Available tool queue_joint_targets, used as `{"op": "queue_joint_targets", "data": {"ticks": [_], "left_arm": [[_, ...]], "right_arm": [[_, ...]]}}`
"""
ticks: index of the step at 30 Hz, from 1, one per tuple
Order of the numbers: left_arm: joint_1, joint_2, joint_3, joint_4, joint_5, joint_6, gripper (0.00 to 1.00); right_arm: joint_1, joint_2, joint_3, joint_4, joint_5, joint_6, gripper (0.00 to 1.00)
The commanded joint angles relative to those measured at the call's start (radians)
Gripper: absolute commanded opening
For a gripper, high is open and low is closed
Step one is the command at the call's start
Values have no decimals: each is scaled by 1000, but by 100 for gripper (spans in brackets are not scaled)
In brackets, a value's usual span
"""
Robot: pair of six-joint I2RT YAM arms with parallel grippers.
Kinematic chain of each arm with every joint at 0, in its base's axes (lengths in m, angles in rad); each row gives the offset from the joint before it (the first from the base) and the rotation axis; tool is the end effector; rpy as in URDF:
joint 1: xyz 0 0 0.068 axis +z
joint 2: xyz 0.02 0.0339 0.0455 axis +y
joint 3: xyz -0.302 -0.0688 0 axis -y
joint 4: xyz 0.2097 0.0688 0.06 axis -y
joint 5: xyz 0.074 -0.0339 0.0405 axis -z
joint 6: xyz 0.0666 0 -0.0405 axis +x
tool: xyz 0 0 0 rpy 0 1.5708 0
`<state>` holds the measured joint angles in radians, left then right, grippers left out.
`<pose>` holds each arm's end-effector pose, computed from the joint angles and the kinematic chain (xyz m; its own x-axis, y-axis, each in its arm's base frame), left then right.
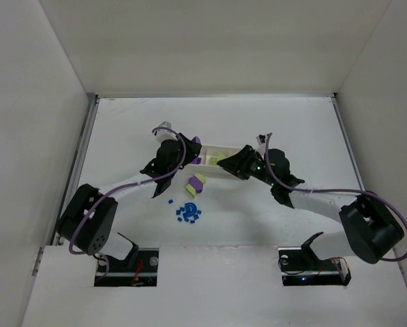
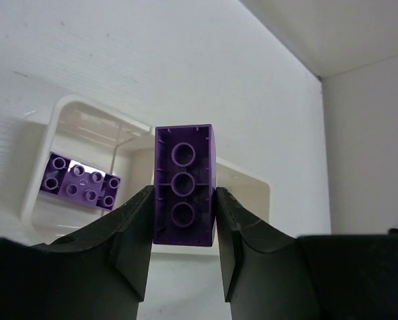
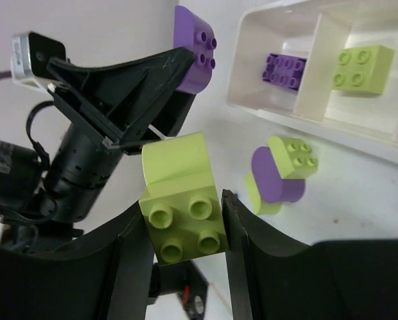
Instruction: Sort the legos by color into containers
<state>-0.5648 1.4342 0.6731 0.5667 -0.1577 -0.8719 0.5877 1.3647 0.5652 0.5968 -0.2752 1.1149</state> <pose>0.2668 -0.1567 0.2845 -0.4100 -0.6352 -0.6545 0.1314 0.6689 -0.7316 0.2252 0.1718 0.2728 -0.7517 0.5375 -0.3821 -0.1820 0.3879 0.9036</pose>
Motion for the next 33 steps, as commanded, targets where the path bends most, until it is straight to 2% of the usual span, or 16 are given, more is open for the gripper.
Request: {"op": "queue_joint_targets", "data": {"ticks": [1, 6, 13, 17, 20, 28, 33], "left_arm": [[4, 28, 77, -103, -14, 45, 23], [-7, 69, 121, -172, -42, 66, 28], [-7, 80, 143, -199, -48, 68, 47], [-8, 32, 123, -200, -45, 68, 53], [-8, -12, 96, -200, -31, 53, 53], [-57, -201, 30, -274, 158, -67, 53], [-68, -209, -12, -258, 216, -145, 53]], "right_arm": [[16, -47, 44, -116, 85, -142, 26], [21, -64, 47, -153, 116, -191, 26], [34, -55, 59, -150, 113, -234, 26], [39, -44, 73, -146, 102, -254, 26], [44, -33, 85, -144, 97, -276, 26], [70, -4, 104, -161, 155, -441, 26], [91, -1, 122, -204, 198, -471, 26]]}}
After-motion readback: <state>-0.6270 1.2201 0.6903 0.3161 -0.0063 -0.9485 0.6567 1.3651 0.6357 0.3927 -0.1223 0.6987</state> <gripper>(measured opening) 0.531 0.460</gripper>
